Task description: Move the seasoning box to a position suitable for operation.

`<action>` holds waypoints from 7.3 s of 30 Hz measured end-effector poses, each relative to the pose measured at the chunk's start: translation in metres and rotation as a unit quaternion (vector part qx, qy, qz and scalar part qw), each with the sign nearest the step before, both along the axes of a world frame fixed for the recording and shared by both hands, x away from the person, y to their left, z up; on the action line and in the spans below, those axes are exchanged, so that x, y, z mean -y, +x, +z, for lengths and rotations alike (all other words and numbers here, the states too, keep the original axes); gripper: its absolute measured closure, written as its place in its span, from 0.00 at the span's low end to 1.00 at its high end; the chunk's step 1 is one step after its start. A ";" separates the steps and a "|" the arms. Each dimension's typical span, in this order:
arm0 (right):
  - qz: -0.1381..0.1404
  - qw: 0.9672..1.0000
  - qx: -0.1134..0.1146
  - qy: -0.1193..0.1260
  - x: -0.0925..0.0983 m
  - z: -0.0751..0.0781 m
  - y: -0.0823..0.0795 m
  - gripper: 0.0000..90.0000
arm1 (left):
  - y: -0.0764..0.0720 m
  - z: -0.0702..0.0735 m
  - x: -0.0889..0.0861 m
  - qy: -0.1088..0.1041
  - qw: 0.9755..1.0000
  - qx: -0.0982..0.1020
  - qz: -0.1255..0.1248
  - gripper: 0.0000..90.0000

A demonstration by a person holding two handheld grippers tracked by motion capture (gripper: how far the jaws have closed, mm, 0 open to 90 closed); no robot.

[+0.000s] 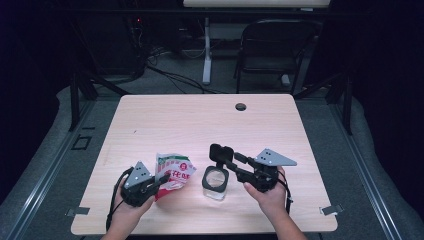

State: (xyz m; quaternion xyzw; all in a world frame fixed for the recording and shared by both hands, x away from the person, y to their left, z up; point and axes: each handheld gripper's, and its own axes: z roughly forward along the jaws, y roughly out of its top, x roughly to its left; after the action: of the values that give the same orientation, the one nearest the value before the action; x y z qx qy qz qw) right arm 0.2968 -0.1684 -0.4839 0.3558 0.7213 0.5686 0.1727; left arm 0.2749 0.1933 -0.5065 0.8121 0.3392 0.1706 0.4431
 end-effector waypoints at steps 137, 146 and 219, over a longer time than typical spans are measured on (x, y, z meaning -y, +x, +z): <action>0.172 0.975 -0.041 -0.136 -0.109 -0.020 -0.006 0.99 | -0.003 -0.025 0.011 -0.051 0.996 -0.059 -0.042 1.00; 0.172 0.976 -0.051 -0.122 -0.109 -0.020 -0.005 1.00 | -0.003 -0.026 0.010 -0.055 0.996 -0.054 -0.042 0.99; 0.210 0.976 -0.004 -0.064 -0.118 0.001 0.004 1.00 | 0.021 -0.081 -0.001 -0.034 0.994 -0.078 -0.067 0.31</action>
State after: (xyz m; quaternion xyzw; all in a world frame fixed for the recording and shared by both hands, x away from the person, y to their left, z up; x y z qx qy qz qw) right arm 0.3010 -0.0508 -0.4828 0.1874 0.8154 0.5434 0.0690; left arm 0.2961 0.1940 -0.5871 0.8282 0.3232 0.0657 0.4531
